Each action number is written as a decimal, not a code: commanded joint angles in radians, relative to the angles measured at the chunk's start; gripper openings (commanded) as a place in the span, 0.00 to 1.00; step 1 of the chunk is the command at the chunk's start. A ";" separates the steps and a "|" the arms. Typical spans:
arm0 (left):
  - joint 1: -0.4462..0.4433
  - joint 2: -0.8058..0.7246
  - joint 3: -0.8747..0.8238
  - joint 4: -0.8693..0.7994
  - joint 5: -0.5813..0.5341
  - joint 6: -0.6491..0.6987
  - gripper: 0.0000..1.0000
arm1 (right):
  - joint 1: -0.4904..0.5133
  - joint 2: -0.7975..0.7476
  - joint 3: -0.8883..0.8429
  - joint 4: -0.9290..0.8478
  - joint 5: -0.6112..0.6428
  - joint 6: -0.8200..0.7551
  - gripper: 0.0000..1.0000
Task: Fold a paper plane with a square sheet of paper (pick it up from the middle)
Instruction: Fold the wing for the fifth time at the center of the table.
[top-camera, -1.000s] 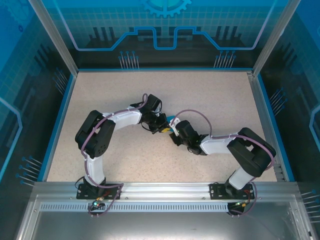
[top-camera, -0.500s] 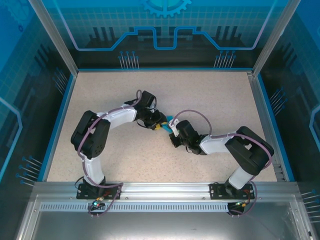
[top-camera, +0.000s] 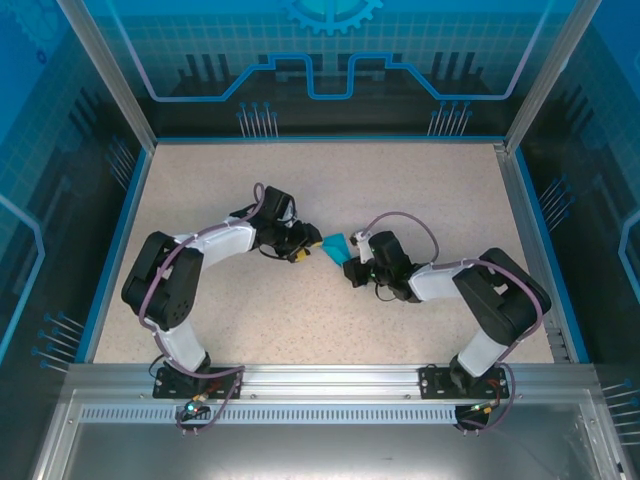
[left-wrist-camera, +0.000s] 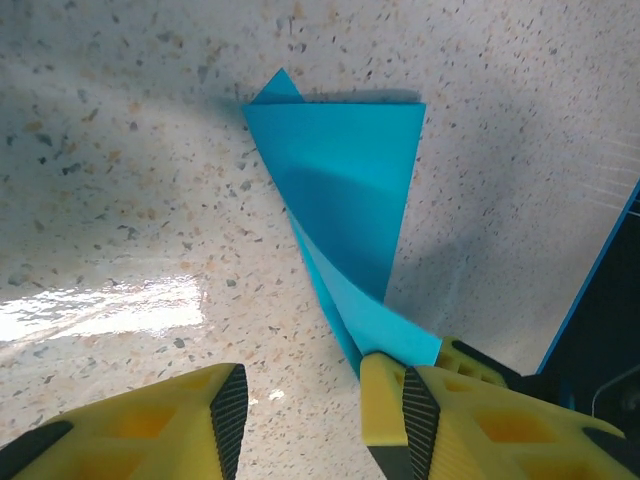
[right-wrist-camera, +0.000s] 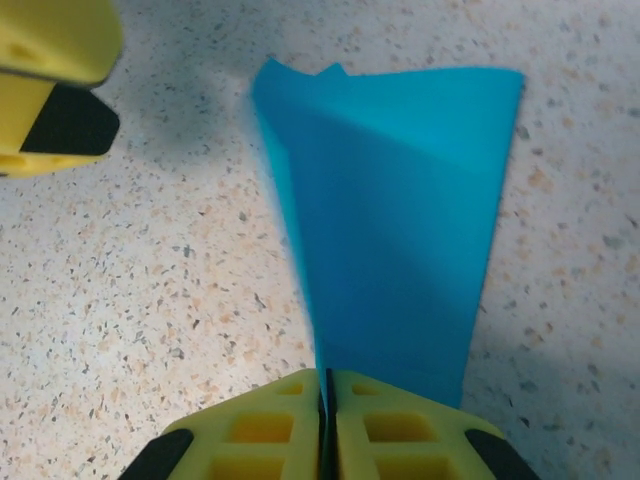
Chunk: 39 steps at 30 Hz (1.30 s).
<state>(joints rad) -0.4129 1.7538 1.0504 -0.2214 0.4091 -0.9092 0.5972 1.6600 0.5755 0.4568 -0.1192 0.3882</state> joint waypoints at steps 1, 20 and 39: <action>-0.024 -0.026 -0.019 0.078 0.052 0.027 0.47 | -0.025 0.031 -0.020 0.037 -0.088 0.082 0.12; -0.102 0.070 -0.038 0.235 0.122 0.045 0.28 | -0.135 0.081 -0.016 0.086 -0.296 0.240 0.08; -0.116 0.137 -0.023 0.307 0.145 0.067 0.25 | -0.188 0.156 0.058 0.039 -0.442 0.349 0.05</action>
<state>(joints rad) -0.5209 1.8744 1.0115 0.0593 0.5224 -0.8783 0.4278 1.7855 0.6067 0.5137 -0.5129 0.7078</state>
